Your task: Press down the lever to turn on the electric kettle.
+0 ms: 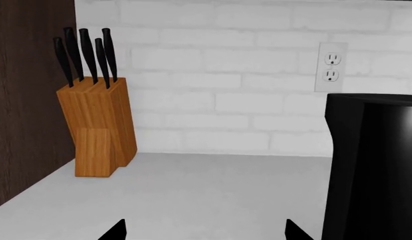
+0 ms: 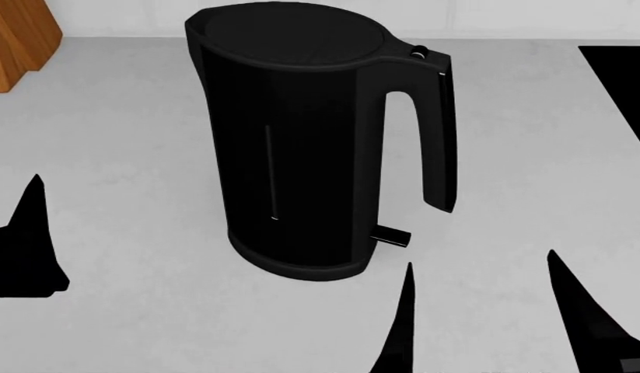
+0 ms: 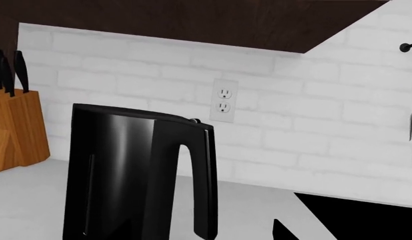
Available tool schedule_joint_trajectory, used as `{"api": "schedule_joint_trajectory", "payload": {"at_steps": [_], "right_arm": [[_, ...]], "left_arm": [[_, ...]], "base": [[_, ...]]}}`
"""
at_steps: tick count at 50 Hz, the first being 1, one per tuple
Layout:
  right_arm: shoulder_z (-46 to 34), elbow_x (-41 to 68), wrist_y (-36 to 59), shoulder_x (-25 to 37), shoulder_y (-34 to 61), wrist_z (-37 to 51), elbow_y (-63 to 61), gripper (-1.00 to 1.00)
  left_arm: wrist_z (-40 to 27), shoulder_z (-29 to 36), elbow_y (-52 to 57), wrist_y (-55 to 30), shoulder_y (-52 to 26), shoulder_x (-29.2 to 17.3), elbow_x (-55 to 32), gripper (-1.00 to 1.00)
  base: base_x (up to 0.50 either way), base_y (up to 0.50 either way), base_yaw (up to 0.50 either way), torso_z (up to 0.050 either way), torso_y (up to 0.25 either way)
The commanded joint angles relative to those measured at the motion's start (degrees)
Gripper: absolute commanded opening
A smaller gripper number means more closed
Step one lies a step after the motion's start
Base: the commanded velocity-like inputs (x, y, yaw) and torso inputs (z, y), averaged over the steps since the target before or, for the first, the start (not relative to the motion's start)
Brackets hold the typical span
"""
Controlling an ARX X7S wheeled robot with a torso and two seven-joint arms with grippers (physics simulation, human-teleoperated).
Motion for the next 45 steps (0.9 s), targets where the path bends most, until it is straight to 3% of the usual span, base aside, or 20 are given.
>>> {"api": "schedule_joint_trajectory", "payload": {"at_steps": [1, 11, 12, 21, 32, 45], "right_arm": [[-3.3, 5.6, -2.5, 5.0, 2.0, 6.4, -0.3, 1.0], [-3.5, 6.5, -3.9, 5.2, 2.1, 6.0, 0.5, 1.0], [-3.3, 6.8, -4.4, 5.2, 2.0, 5.7, 0.9, -1.0], [-6.2, 13.2, -0.3, 1.4, 11.3, 1.1, 10.5, -1.0], [-13.5, 18.0, 12.0, -7.1, 30.4, -4.9, 27.0, -1.0], [-16.1, 18.1, 13.8, -11.3, 35.2, -9.2, 37.2, -1.0]], "left_arm": [[-0.1, -0.6, 0.1, 0.6, 0.3, -0.5, -0.3, 1.0], [-1.4, 0.3, -0.9, 0.0, -0.3, -0.7, 0.6, 1.0], [-1.5, 0.4, -0.9, 0.0, -0.2, -0.7, 0.6, 1.0], [-1.7, 0.4, 0.1, 0.0, 0.2, -1.0, 0.3, 1.0], [-1.8, 0.7, -0.5, 0.9, 0.4, -1.3, 0.6, 1.0], [-1.8, 0.9, -1.0, 2.4, 1.1, -1.8, 1.0, 1.0]], "base": [[0.0, 0.0, 0.0, 0.0, 0.0], [0.0, 0.0, 0.0, 0.0, 0.0], [0.0, 0.0, 0.0, 0.0, 0.0], [0.0, 0.0, 0.0, 0.0, 0.0], [0.0, 0.0, 0.0, 0.0, 0.0], [0.0, 0.0, 0.0, 0.0, 0.0]]}}
